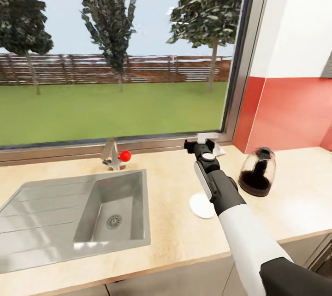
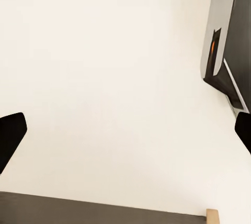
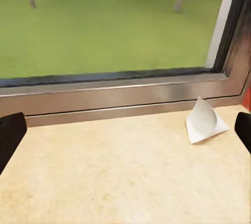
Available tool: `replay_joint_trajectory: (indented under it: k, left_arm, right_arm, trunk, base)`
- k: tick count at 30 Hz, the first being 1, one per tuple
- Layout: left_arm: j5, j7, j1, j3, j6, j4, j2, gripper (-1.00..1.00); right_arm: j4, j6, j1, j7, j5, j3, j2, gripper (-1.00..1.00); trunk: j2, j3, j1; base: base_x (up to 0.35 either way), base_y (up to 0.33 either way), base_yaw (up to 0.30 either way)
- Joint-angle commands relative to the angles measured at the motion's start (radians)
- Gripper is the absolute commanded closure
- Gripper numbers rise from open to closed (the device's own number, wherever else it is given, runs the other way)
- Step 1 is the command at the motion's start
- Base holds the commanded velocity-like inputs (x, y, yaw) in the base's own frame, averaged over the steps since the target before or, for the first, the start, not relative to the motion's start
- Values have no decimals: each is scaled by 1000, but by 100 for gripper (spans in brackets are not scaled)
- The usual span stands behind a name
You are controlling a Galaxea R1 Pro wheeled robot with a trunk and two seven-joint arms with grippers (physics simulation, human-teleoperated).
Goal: Set up a coffee station on the kitchen countertop: keep the coffee maker on the countertop, move the bottle of coffee from the kitchen shelf to the counter next to the coffee maker, place a paper coffee filter on top of the coffee maker, put the saucer next to the coffee maker with the coffee cup on the saucer, and place the electric kettle next to the coffee maker.
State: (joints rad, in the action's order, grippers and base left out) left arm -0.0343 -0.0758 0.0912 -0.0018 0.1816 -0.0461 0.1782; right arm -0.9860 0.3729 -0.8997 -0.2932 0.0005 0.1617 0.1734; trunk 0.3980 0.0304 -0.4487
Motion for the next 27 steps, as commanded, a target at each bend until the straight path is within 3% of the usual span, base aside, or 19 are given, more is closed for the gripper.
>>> replay_joint_trajectory:
  k: [1,6,14,19,24,27]
  left_arm:
    - [-4,-1,1,-1,6,-2,0,-100]
    - [-4,-1,1,0,6,-2,-3,-100]
    - [-4,-1,2,0,6,-2,-7,-100]
    - [-4,-1,12,1,5,-2,-10,-100]
    - [-4,-1,18,3,4,-3,-11,-100]
    - [-4,-1,19,3,4,-3,-11,-100]
  right_arm:
    - [15,6,-1,-6,0,2,-1,-100]
    - [64,6,-1,-7,0,5,0,-100]
    - [71,13,-1,-11,2,5,1,-100]
    - [72,27,-6,-96,1,4,1,-100]
    - [94,155,-69,-145,1,4,1,-100]
    - [209,189,-134,-156,0,4,1,-100]
  trunk:
    - [2,2,-1]
    - [2,2,-1]
    - [2,2,-1]
    - [2,2,-1]
    - [2,2,-1]
    - [2,2,-1]
  base:
    - [335,118,-265]
    - [300,109,-233]
    - [49,18,-25]
    - [1,0,-1]
    - [0,0,0]
    - [0,0,0]
